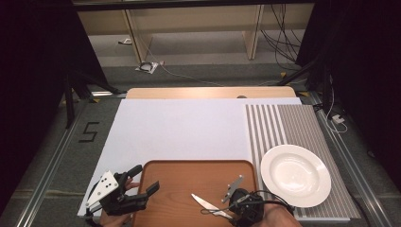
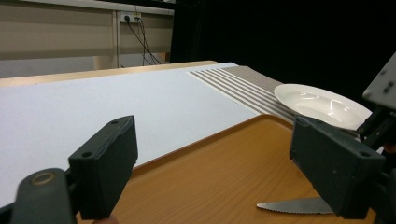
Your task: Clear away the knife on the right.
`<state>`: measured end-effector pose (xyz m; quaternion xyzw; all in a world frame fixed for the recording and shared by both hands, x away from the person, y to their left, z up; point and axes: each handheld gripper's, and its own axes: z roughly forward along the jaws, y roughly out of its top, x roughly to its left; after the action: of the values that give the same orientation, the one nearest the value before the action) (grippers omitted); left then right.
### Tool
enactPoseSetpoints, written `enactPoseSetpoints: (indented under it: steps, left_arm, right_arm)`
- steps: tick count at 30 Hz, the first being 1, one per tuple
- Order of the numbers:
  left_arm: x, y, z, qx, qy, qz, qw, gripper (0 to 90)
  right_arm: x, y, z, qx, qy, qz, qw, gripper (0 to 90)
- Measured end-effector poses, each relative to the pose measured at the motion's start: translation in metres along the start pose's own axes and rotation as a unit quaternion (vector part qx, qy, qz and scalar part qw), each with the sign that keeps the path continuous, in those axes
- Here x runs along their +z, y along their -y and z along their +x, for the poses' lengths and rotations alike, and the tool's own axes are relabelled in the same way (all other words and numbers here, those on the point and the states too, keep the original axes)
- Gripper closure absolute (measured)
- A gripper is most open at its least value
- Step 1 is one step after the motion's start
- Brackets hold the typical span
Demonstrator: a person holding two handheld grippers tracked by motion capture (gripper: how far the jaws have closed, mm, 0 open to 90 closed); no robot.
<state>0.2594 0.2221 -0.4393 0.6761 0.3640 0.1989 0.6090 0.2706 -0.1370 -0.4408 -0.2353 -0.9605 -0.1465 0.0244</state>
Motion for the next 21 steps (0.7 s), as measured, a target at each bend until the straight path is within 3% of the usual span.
enactPoseSetpoints:
  steps: [1, 2, 3, 5, 6, 7, 8, 9, 15, 21]
  left_arm:
    - [0.000, 0.000, 0.000, 0.000, 0.000, 0.000, 1.0000, 15.2]
    - [0.000, 0.000, 0.000, -0.001, 0.000, 0.000, 1.0000, 15.2]
    - [0.000, 0.000, 0.000, 0.000, 0.000, 0.001, 1.0000, 15.2]
    - [0.000, 0.000, 0.000, -0.001, 0.000, 0.000, 1.0000, 15.2]
    - [0.000, 0.000, 0.000, -0.001, 0.000, 0.000, 1.0000, 15.2]
    - [0.000, 0.000, 0.000, -0.001, 0.000, -0.001, 1.0000, 15.2]
    - [0.000, 0.000, 0.000, -0.001, 0.000, -0.001, 1.0000, 15.2]
    - [-0.001, 0.000, 0.000, 0.000, 0.000, -0.001, 1.0000, 15.2]
    - [0.000, 0.000, 0.000, 0.000, 0.000, -0.001, 1.0000, 15.3]
    - [0.000, 0.000, 0.000, 0.000, 0.000, 0.000, 1.0000, 15.2]
  right_arm:
    - [0.000, 0.000, 0.000, 0.000, 0.000, 0.000, 1.0000, 62.2]
    - [-0.005, 0.000, 0.002, -0.016, 0.008, -0.040, 0.9991, 63.7]
    - [-0.005, 0.000, 0.002, -0.016, 0.008, -0.040, 0.9991, 63.7]
    - [-0.007, -0.001, 0.009, -0.038, 0.017, -0.081, 0.9959, 73.2]
    - [-0.007, -0.001, 0.009, -0.038, 0.017, -0.081, 0.9959, 73.2]
    - [-0.005, -0.001, 0.014, -0.056, 0.022, -0.083, 0.9947, 81.3]
    - [-0.005, -0.001, 0.014, -0.056, 0.022, -0.083, 0.9947, 81.3]
    - [-0.002, -0.001, 0.016, -0.063, 0.026, -0.085, 0.9940, 86.7]
    - [0.006, -0.001, 0.018, -0.075, 0.029, -0.090, 0.9927, 89.9]
    - [0.015, 0.000, 0.019, -0.093, 0.030, -0.066, 0.9930, 90.0]
